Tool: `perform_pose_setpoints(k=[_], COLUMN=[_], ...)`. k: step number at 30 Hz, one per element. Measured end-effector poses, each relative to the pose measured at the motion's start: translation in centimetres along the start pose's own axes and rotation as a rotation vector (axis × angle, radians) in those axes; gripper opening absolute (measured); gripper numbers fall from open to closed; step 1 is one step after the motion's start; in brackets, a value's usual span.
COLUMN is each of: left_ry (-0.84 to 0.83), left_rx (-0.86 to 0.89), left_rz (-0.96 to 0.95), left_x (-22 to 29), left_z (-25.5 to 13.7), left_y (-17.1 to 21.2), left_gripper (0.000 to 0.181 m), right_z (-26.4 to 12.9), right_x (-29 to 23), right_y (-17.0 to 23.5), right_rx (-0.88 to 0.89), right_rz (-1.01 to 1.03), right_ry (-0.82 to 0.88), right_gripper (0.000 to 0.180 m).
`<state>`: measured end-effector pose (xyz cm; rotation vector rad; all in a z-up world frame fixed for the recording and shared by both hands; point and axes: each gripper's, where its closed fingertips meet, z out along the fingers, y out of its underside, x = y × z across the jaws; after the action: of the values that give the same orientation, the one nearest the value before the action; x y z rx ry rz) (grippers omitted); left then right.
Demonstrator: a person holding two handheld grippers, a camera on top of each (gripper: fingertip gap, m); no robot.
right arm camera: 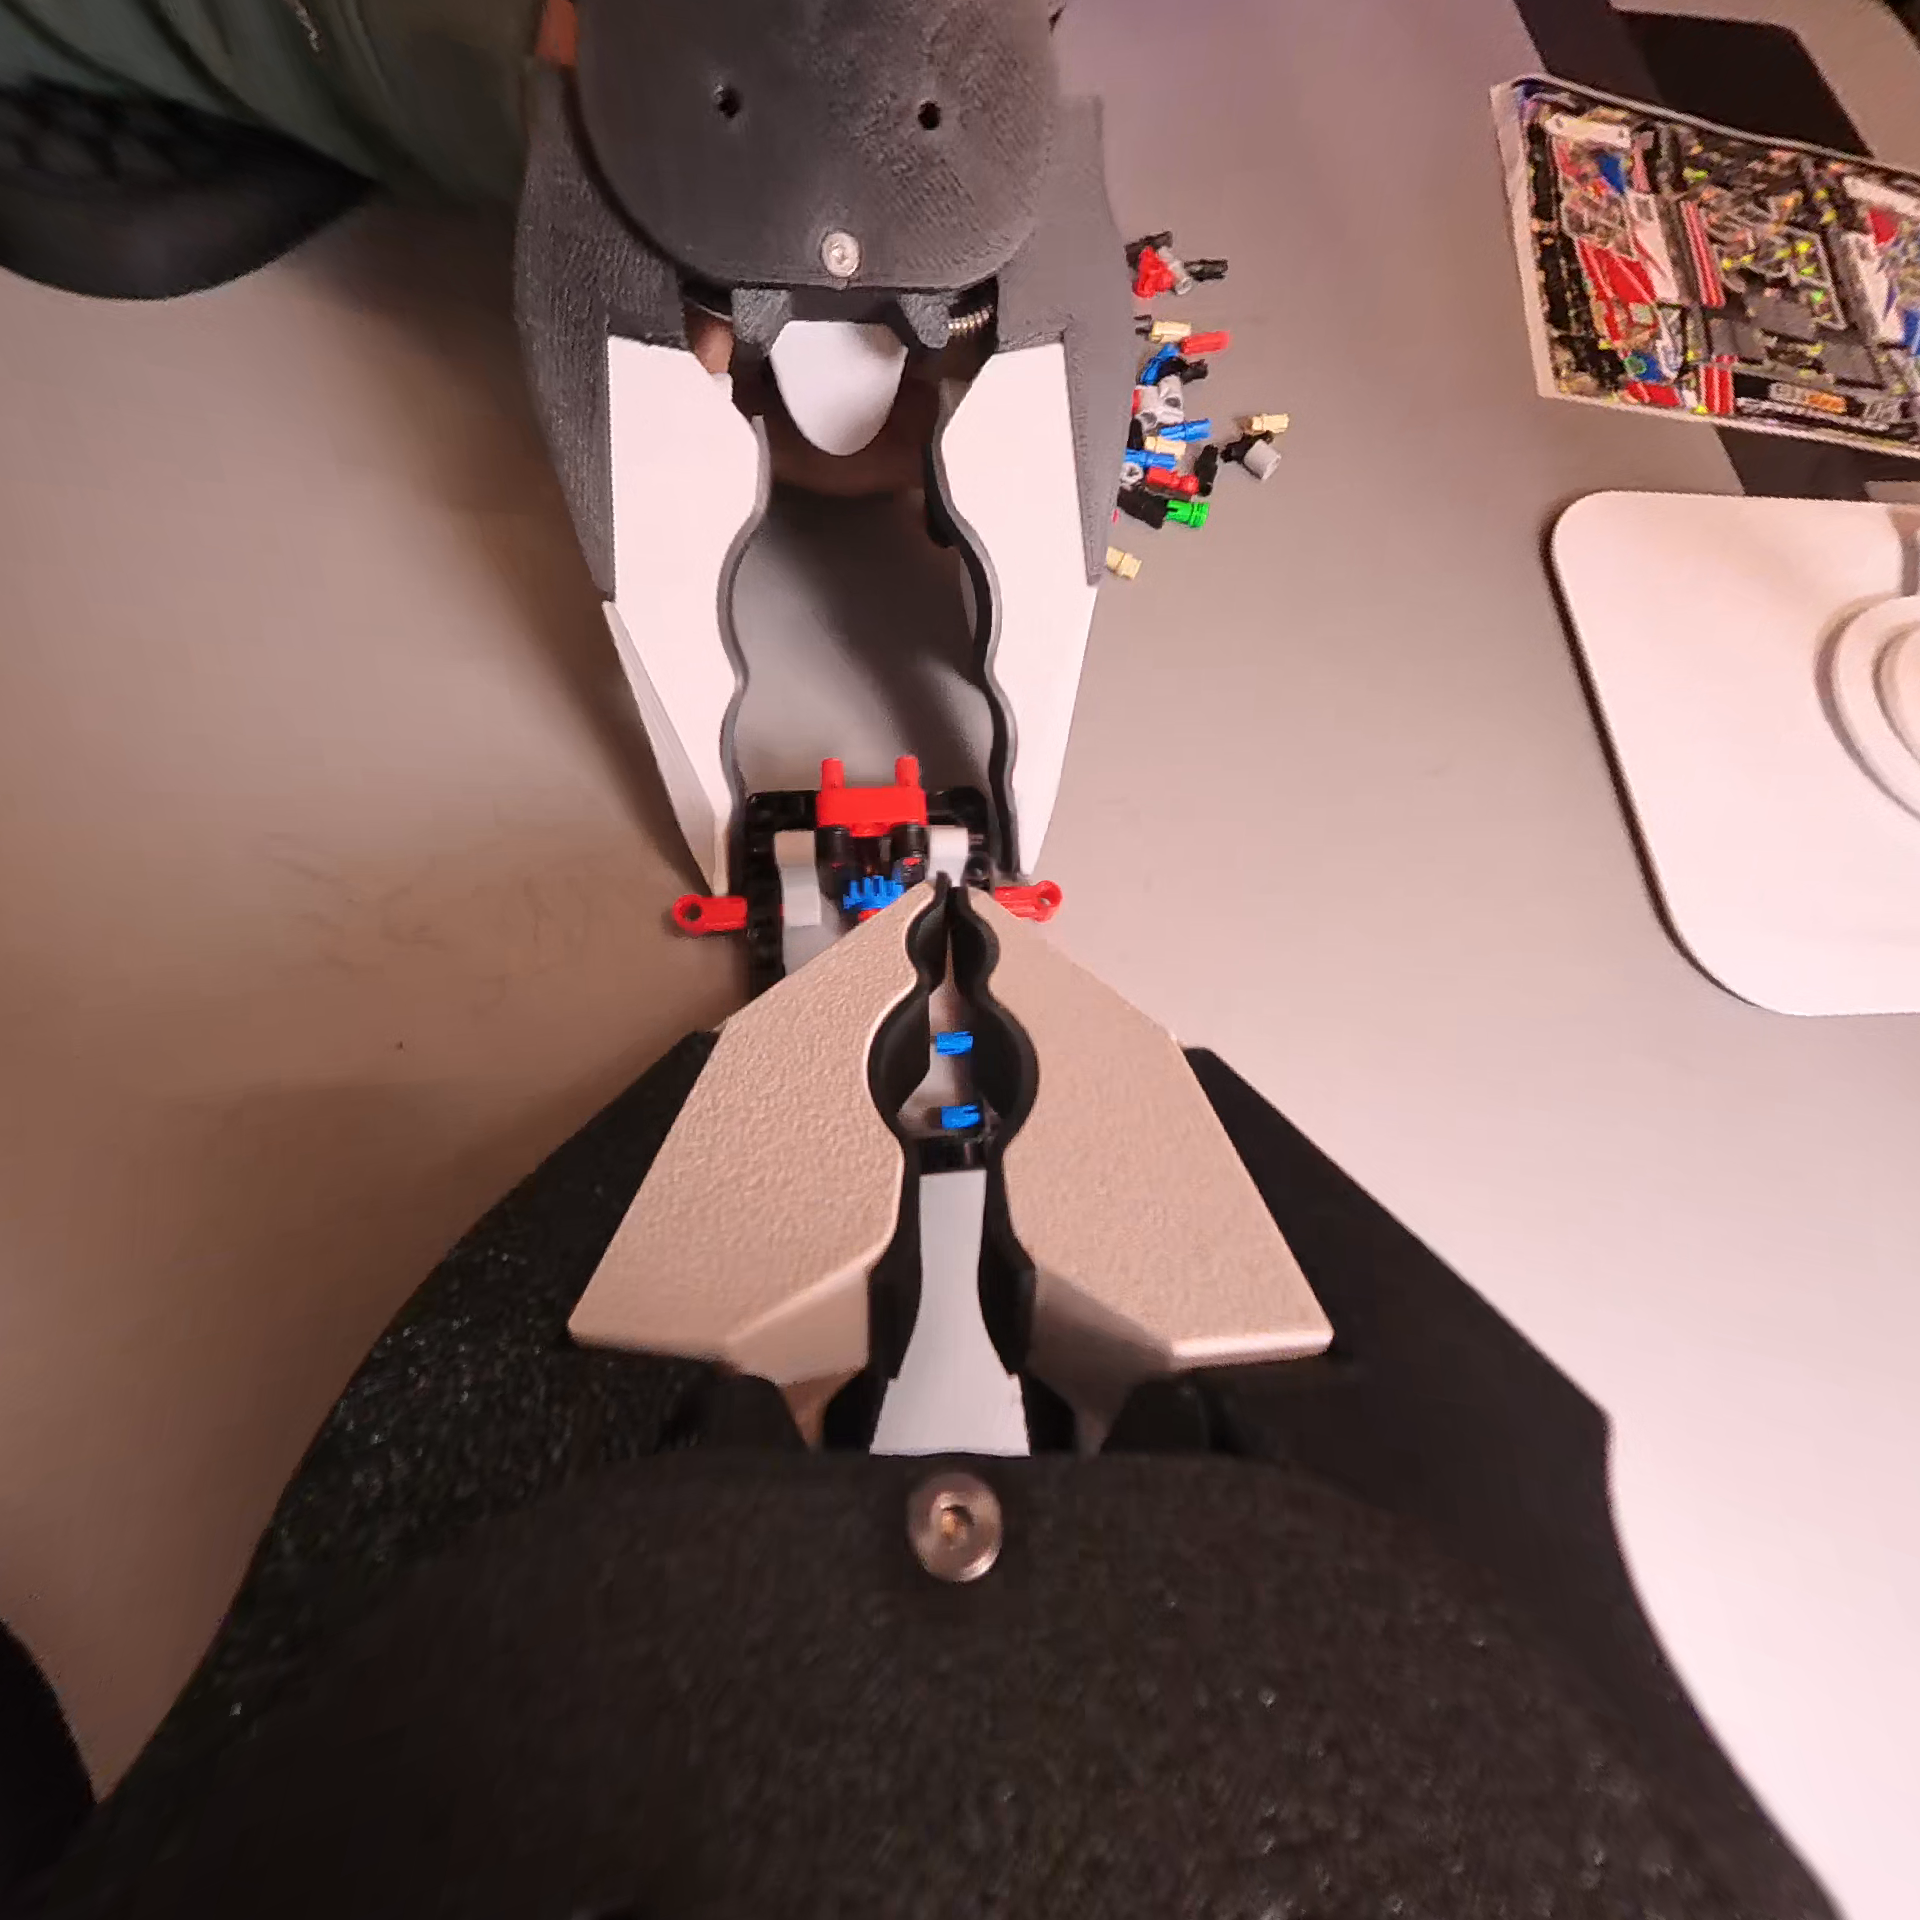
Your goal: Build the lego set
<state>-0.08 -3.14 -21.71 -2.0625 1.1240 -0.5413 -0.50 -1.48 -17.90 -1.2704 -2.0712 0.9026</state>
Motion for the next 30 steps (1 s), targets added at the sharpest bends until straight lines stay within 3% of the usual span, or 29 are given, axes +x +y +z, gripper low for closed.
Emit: perform_pose_setpoints(k=[6,11,13,16,18,26,30], left_ry=[-0.028,0.011,0.023,0.024,0.016,-0.011,-0.006], left_rx=[-0.017,-0.010,-0.007,-0.008,-0.014,-0.035,-0.037], left_rz=[-0.017,-0.049,-0.051,-0.048,-0.040,-0.007,0.003], left_x=[-0.6,-0.6,-0.5,-0.5,-0.6,-1.0,-0.8], left_z=[-0.3,-0.9,-1.0,-0.9,-0.9,-1.0,-1.0], left_y=[0.3,0.6,0.6,0.7,0.7,0.9,0.9], left_gripper=[0.076,0.082,0.082,0.081,0.077,0.058,0.058], right_z=[0.3,0.7,0.8,0.9,0.9,1.4,1.2], right_x=[0.2,-0.6,-0.9,-1.1,-1.0,-0.9,-0.6], right_y=[0.0,1.5,1.6,1.6,1.6,1.5,1.5], right_rx=[0.066,-0.026,-0.038,-0.040,-0.041,-0.079,-0.079], right_rz=[-0.001,0.020,-0.002,-0.010,-0.014,-0.043,-0.043], right_ry=[0.002,-0.054,-0.054,-0.065,-0.062,-0.035,-0.013], right_gripper=[0.000,0.039,0.034,0.007,0.000,0.000,0.005])
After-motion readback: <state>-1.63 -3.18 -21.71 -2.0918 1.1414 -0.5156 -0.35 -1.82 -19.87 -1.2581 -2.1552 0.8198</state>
